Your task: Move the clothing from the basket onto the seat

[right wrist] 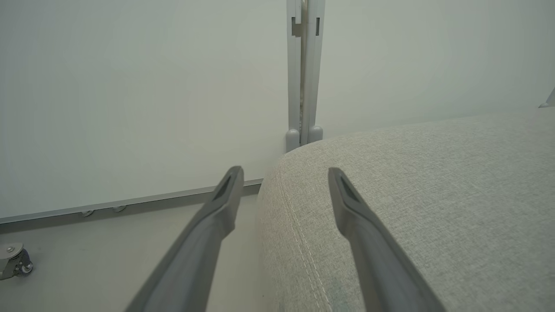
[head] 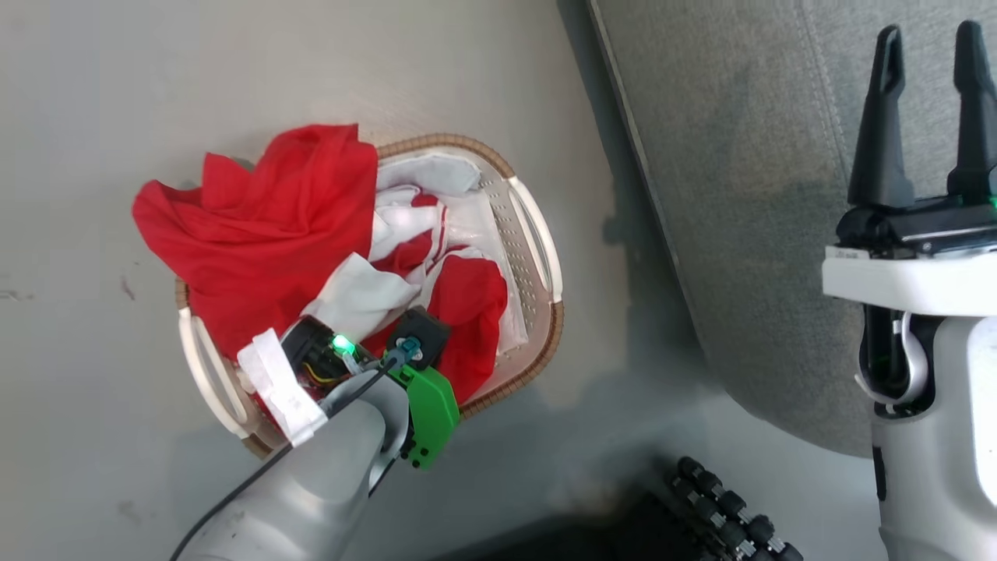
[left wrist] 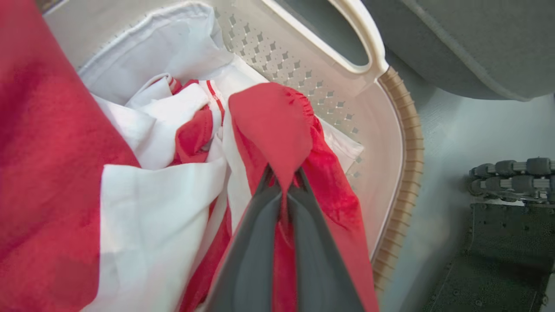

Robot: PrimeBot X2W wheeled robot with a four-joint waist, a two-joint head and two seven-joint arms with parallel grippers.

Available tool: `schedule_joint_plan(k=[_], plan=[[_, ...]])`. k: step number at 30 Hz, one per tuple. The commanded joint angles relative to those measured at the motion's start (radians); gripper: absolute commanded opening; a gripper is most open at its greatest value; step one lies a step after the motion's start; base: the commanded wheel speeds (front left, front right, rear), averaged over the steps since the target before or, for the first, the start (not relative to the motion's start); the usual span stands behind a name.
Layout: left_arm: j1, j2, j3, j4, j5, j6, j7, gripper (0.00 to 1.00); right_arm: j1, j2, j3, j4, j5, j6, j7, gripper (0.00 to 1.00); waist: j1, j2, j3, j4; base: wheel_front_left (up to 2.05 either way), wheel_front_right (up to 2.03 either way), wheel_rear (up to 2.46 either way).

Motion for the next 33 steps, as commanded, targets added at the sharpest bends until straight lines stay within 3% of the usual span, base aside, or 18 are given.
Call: schedule_joint_plan(k=[1, 7, 15, 23, 33], plan=[[0.023, 0.006, 0.001, -0.009, -0.012, -0.003, -0.010, 0.00, 0.023, -0.003, 0.002, 0.010, -0.012, -0.001, 0.000, 1.00, -0.0001, 0.0018, -0.075, 0.032, 0.00, 0.00, 0.00], [0.073, 0.005, 0.023, -0.059, -0.040, 0.010, -0.027, 0.00, 0.076, -0.003, 0.002, 0.043, -0.055, -0.001, 0.000, 1.00, -0.0001, 0.0018, -0.218, 0.079, 0.00, 0.00, 0.00], [0.191, 0.046, 0.136, -0.290, -0.024, 0.044, -0.026, 0.00, 0.164, -0.003, 0.006, 0.081, -0.099, -0.001, 0.000, 1.00, -0.0001, 0.0018, -0.411, 0.128, 0.00, 0.00, 0.00], [0.263, 0.118, 0.179, -0.465, 0.063, 0.035, -0.026, 0.00, 0.261, -0.003, 0.013, 0.117, -0.121, -0.001, 0.000, 1.00, -0.0001, 0.0018, -0.580, 0.159, 0.00, 0.00, 0.00], [0.161, 0.243, 0.132, -0.575, 0.154, 0.007, -0.006, 0.00, 0.341, -0.003, 0.037, 0.142, -0.133, -0.001, 0.000, 1.00, -0.0001, 0.0018, -0.713, 0.177, 0.00, 0.00, 0.00]])
